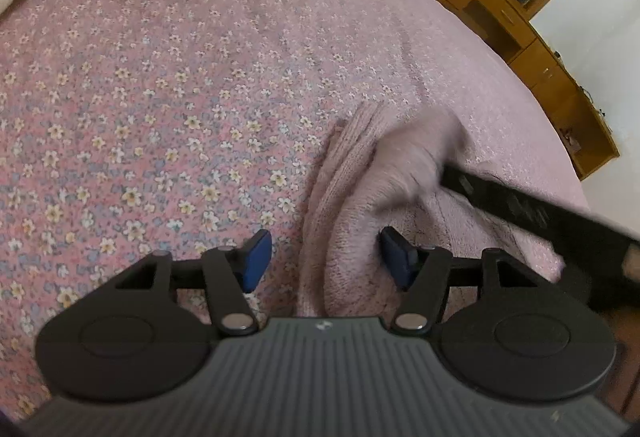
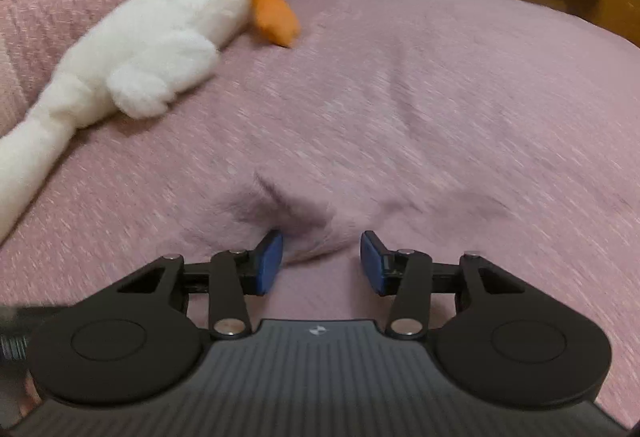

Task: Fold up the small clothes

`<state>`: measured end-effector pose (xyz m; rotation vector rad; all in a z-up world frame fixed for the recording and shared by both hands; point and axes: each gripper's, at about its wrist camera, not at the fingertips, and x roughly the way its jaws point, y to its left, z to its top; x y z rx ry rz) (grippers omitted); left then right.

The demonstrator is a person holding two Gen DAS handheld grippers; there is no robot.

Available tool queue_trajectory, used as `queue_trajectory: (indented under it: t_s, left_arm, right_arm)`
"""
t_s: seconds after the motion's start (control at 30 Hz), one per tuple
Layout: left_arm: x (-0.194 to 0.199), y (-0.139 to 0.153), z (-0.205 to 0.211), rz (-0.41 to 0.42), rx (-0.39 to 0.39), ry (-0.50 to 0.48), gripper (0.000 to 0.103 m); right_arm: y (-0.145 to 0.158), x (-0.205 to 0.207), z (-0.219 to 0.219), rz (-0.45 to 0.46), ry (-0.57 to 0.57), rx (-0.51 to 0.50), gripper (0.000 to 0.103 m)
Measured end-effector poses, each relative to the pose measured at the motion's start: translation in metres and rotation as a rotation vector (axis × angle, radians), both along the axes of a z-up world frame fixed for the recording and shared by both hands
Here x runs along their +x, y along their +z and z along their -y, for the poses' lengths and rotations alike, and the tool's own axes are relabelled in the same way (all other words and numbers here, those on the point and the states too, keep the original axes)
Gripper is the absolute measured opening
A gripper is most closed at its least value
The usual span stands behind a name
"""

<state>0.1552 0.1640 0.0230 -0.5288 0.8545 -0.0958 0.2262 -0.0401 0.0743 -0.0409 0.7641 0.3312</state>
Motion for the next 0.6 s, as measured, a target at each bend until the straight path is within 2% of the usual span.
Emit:
queue_trajectory:
  t_s: [0.17,0.27,0.3,0.37,0.43,0.5,0.57,0.6]
  left_arm:
    - [0.001,0.001,0.002,0.010,0.018,-0.020,0.063]
    - [0.003,-0.001,-0.001,0.000,-0.010,-0.019,0.063]
    - [0.003,-0.002,-0.002,-0.004,-0.021,-0.017,0.063]
    - [0.004,-0.003,-0.005,-0.019,-0.041,-0.013,0.063]
    - [0.005,-0.004,-0.009,-0.036,-0.048,-0.006,0.063]
    - [0.003,-0.002,-0.009,-0.042,-0.047,0.000,0.064]
    - [0.001,0.000,-0.007,-0.063,-0.037,0.024,0.074]
    - [0.001,-0.001,-0.006,-0.078,-0.038,0.038,0.074]
  right_arm:
    - [0.006,0.013,-0.026,0.014,0.034,-0.002,0.054]
    - [0.014,0.003,-0.015,0.018,0.025,0.009,0.058]
    - [0.019,-0.005,-0.005,0.025,0.023,0.014,0.060]
    - [0.030,-0.022,0.019,0.046,-0.003,0.039,0.073]
    - [0.037,-0.038,0.048,0.058,-0.038,0.077,0.078]
    - [0.038,-0.055,0.080,0.052,-0.093,0.113,0.079]
    - [0.029,-0.069,0.114,0.030,-0.170,0.173,0.080]
    - [0.022,-0.074,0.130,-0.001,-0.204,0.211,0.080]
